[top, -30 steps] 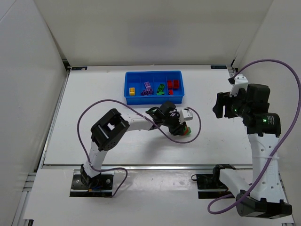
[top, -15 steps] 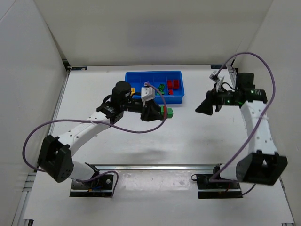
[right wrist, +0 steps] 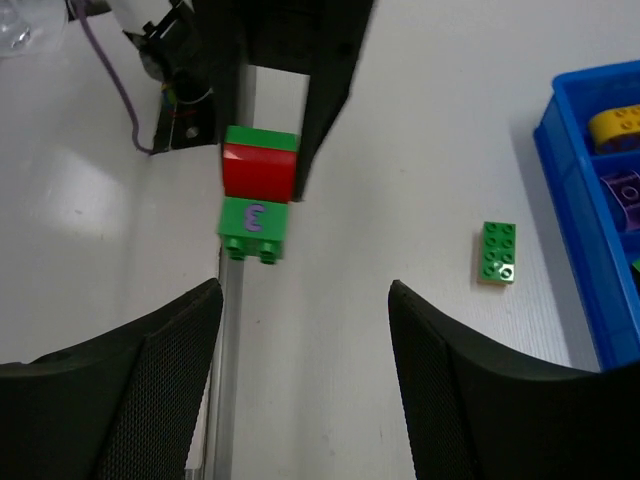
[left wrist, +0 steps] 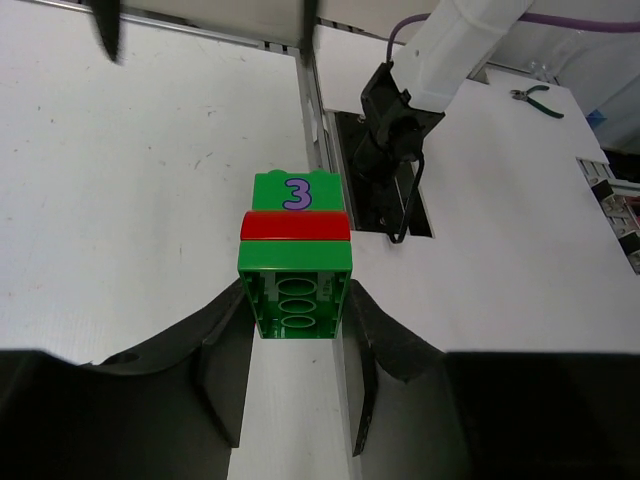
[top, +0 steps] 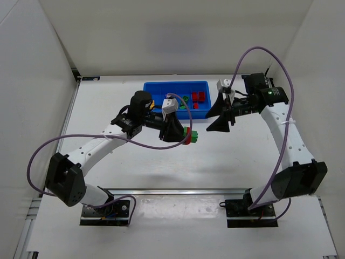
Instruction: Sort the legos into containers by color
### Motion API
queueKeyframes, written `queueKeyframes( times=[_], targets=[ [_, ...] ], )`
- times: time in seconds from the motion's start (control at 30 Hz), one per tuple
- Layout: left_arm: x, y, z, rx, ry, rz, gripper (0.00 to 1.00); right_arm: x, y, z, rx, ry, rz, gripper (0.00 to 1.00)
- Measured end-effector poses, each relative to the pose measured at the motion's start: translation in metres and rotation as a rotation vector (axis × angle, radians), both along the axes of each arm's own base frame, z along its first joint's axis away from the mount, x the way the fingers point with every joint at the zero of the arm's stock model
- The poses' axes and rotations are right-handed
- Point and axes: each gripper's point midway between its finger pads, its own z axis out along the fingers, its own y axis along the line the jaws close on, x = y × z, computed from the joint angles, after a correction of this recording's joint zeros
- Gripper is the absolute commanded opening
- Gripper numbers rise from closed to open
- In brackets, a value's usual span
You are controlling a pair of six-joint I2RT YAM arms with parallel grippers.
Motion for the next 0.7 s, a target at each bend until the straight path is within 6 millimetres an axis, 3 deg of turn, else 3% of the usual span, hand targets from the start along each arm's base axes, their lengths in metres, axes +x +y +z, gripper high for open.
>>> queueKeyframes(
  times=[0.2,0.3,0.7],
  targets=[
    [0.009,-0.004,0.0,0.001,0.008,-0.008,0.26,-0.041,0.016,-0.006,-0.041,-0.093,0.106,0.72],
    [0.012,-0.006,-0.002,0.004,0.011,-0.013,0.26,-0.053,0.021,-0.007,-0.061,-0.126,0.136,0.72],
    [0.019,-0.01,0.0,-0.001,-0.016,-0.019,0.26,-0.03,0.027,-0.021,-0.124,-0.119,0.085,0.74]
  ],
)
